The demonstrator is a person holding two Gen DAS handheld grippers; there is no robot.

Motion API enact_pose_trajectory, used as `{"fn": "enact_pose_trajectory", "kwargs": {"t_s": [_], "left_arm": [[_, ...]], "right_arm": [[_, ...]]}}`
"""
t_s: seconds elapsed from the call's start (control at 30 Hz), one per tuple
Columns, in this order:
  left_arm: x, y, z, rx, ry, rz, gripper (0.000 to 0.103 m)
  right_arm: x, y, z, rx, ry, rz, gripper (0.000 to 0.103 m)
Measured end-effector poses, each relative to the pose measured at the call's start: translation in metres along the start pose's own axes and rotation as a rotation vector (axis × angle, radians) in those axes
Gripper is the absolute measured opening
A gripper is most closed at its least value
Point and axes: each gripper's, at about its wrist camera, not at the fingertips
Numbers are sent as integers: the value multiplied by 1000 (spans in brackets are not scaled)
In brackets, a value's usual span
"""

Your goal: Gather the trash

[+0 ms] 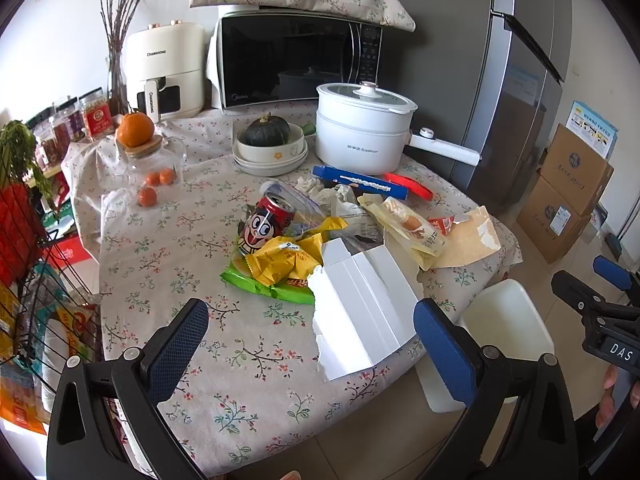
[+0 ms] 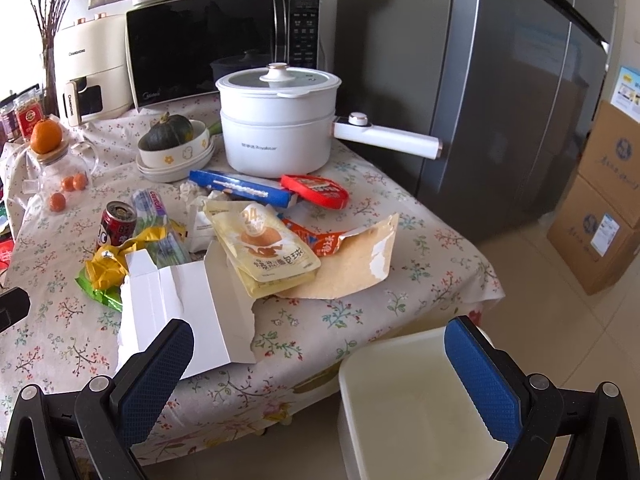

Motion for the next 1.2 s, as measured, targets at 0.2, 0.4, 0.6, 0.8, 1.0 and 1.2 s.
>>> {"fn": "enact_pose_trajectory", "kwargs": {"t_s": [0.2, 0.4, 0.6, 0.8, 1.0, 1.2], "left_arm": [[1, 1, -1, 4, 1, -1, 103], [0, 3, -1, 0, -1, -1, 103], [-4, 5, -2, -3, -10, 3, 103], [-5, 6, -2, -2, -10, 6, 103], [-4, 7, -2, -3, -10, 6, 103], [-4, 6, -1, 0, -14, 8, 103]], "right_arm": [[-4, -1, -1, 10, -17, -6, 103], [-9, 2, -1, 7, -43, -3, 103], [-10, 4, -1, 4, -46, -3, 103], [-13, 6, -1, 4, -54, -2, 103], [-15, 6, -1, 9, -58, -3, 103], [-16, 7, 0, 8, -60, -5, 103]]}}
Point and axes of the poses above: each gripper's, at about its wrist camera, not at the fingertips, and y roughly against the way its jaws point, x to its left, z to its top, and after that the axes turned 1 degree about -y, right-handed
